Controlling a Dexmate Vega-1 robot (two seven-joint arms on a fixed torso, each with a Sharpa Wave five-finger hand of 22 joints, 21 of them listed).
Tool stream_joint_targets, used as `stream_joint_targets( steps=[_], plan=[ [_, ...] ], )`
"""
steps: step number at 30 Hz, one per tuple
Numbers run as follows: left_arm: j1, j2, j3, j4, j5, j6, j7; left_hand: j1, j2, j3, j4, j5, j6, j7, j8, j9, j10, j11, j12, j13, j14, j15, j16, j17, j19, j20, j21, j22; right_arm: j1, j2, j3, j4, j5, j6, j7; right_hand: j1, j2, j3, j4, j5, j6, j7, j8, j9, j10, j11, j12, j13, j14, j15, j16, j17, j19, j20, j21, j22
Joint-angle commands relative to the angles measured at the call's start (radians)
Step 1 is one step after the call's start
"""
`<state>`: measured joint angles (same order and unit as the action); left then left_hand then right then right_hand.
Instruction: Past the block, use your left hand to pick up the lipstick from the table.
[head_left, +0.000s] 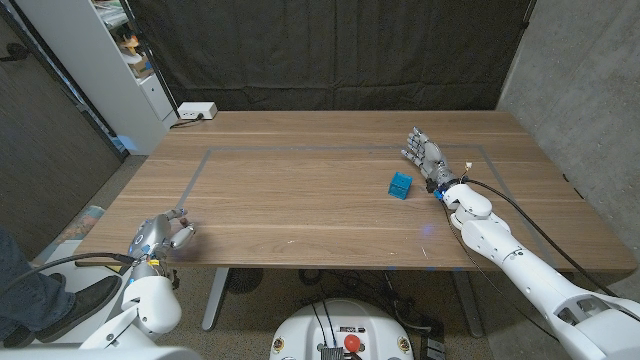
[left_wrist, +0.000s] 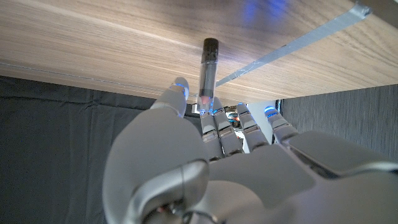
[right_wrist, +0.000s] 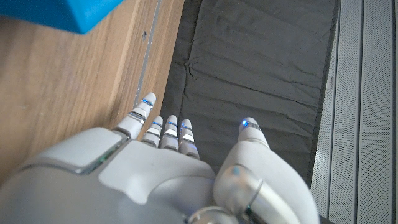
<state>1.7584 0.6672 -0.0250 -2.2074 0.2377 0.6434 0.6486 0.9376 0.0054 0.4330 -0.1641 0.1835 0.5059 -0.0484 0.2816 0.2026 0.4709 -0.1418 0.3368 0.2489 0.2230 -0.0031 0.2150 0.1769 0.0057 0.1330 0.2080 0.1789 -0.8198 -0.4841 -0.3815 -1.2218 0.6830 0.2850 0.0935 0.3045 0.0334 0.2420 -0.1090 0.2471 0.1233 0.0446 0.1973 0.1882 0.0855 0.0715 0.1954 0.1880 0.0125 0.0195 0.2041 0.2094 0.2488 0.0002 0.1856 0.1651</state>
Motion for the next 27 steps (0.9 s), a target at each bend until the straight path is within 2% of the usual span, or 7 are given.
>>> stream_joint_targets(
  steps=[1,9,11,12,14,16,27],
  plan=[
    [0.019,-0.001,-0.011,-0.008,-0.016,0.011,0.017,0.014,0.001,0.004,0.004,-0.004,0.0,0.003,0.0,0.003,0.009,0.003,0.004,0.007,0.012,0.002,0.009,0.001,0.005,0.009,0.006,0.006,0.0,0.001,-0.002,-0.003,0.0,-0.007,-0.001,0.01,0.004,0.0,-0.005,0.007,0.0,-0.006,-0.002,0.002,0.001,-0.001,0.001,0.003,0.002,0.006,0.002,0.002,-0.002,0.0,0.002,0.004],
    [0.02,-0.011,-0.02,-0.005,-0.022,0.009,0.031,0.015,0.003,0.003,0.005,-0.005,-0.003,-0.001,-0.003,0.004,0.003,-0.003,0.001,0.011,0.012,0.004,0.007,0.001,0.005,0.017,0.005,0.006,0.006,0.006,-0.007,0.001,-0.004,-0.01,-0.003,0.01,0.004,0.0,-0.005,0.007,-0.001,-0.006,-0.003,0.002,0.0,-0.001,0.0,0.003,0.001,0.006,0.002,0.002,-0.003,0.0,0.002,0.004],
    [-0.004,-0.039,0.002,0.002,0.0,0.035,0.079,0.015,0.004,0.002,0.007,-0.005,0.006,0.0,0.0,0.005,0.008,0.0,0.002,0.013,0.017,0.005,0.007,0.001,0.007,0.019,0.006,0.006,0.008,0.007,-0.008,0.001,-0.005,-0.01,-0.004,0.009,0.004,-0.001,-0.005,0.007,-0.001,-0.006,-0.003,0.002,0.0,-0.001,0.0,0.003,0.001,0.006,0.002,0.002,-0.003,0.0,0.002,0.004],
    [-0.01,-0.057,0.002,0.018,0.006,0.007,0.114,0.027,0.014,0.007,0.004,-0.004,0.026,0.003,0.007,0.005,0.039,-0.001,0.013,0.019,0.031,-0.004,0.011,0.001,0.02,0.013,0.01,0.006,0.009,0.007,-0.009,0.001,-0.006,-0.012,-0.005,0.009,0.004,-0.001,-0.005,0.007,-0.001,-0.006,-0.003,0.002,0.0,-0.001,0.001,0.003,0.001,0.006,0.002,0.002,-0.003,0.0,0.001,0.004],
    [-0.003,-0.05,-0.01,0.014,-0.009,-0.007,0.095,0.055,0.033,0.013,0.0,-0.001,0.08,0.002,0.025,0.008,0.08,-0.019,0.024,0.03,0.064,-0.015,0.017,0.002,0.053,0.001,0.019,0.006,0.009,0.007,-0.009,0.001,-0.006,-0.013,-0.006,0.009,0.004,-0.001,-0.005,0.007,-0.002,-0.006,-0.003,0.002,0.0,-0.002,0.001,0.003,0.002,0.006,0.002,0.002,-0.004,0.001,0.001,0.004],
    [-0.007,-0.035,-0.007,0.009,-0.008,0.019,0.078,0.078,0.05,0.015,-0.001,0.002,0.119,0.009,0.037,0.008,0.121,0.015,0.035,0.04,0.098,-0.032,0.025,0.002,0.077,-0.01,0.024,0.005,0.011,0.007,-0.011,0.0,-0.008,-0.017,-0.008,0.009,0.004,-0.001,-0.005,0.007,-0.002,-0.007,-0.003,0.001,0.0,-0.002,0.001,0.003,0.002,0.005,0.003,0.002,-0.005,0.001,0.001,0.004],
    [-0.016,-0.021,-0.003,0.016,-0.032,0.007,0.055,0.093,0.049,0.001,0.001,0.002,0.185,-0.003,0.058,0.008,0.185,0.004,0.049,0.052,0.142,-0.042,0.032,0.002,0.093,-0.013,0.023,0.005,0.019,0.009,-0.014,0.011,-0.011,-0.02,-0.008,0.008,0.005,-0.002,-0.005,0.007,-0.003,-0.007,-0.003,0.001,-0.001,-0.003,0.0,0.003,0.004,0.006,0.003,0.002,-0.006,0.001,0.001,0.004]
  ],
)
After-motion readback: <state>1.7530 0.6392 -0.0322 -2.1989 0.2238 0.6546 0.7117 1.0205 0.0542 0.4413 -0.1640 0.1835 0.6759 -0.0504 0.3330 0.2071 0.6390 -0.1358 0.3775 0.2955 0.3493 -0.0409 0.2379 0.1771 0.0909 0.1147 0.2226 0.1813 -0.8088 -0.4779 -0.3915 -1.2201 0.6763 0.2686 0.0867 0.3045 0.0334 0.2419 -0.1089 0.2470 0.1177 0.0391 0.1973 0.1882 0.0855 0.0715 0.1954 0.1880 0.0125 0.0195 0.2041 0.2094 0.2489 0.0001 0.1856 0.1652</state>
